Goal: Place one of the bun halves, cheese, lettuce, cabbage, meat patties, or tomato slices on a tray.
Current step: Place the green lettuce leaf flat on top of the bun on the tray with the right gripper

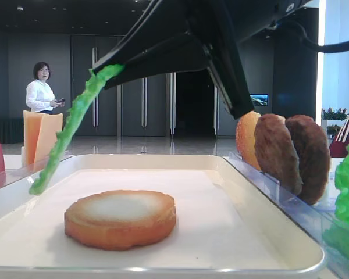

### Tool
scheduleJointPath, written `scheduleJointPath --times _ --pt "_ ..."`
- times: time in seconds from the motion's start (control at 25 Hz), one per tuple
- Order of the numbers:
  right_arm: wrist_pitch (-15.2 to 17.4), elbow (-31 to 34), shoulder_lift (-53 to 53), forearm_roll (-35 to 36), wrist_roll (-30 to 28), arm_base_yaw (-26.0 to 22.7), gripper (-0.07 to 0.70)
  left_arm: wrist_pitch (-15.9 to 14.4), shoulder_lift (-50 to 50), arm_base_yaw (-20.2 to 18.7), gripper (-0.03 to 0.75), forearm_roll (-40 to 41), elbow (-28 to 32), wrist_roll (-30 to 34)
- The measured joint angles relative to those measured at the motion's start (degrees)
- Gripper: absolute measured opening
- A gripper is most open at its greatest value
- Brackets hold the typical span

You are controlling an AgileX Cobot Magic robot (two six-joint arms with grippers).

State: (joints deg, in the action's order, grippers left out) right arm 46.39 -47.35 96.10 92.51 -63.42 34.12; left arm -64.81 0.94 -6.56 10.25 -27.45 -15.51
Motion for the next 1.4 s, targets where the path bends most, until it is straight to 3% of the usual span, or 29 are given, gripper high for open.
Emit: scheduleJointPath --times 0.72,1.4 --pt "0.67 -0.02 3.47 3.19 -4.34 -1.21 0.032 0.0 0.0 0.0 0.219 0.0 0.0 0.0" --pt "0.0 -0.02 4.0 3.08 -4.73 -3.09 0.032 0.0 0.0 0.0 0.219 0.0 0.0 0.0"
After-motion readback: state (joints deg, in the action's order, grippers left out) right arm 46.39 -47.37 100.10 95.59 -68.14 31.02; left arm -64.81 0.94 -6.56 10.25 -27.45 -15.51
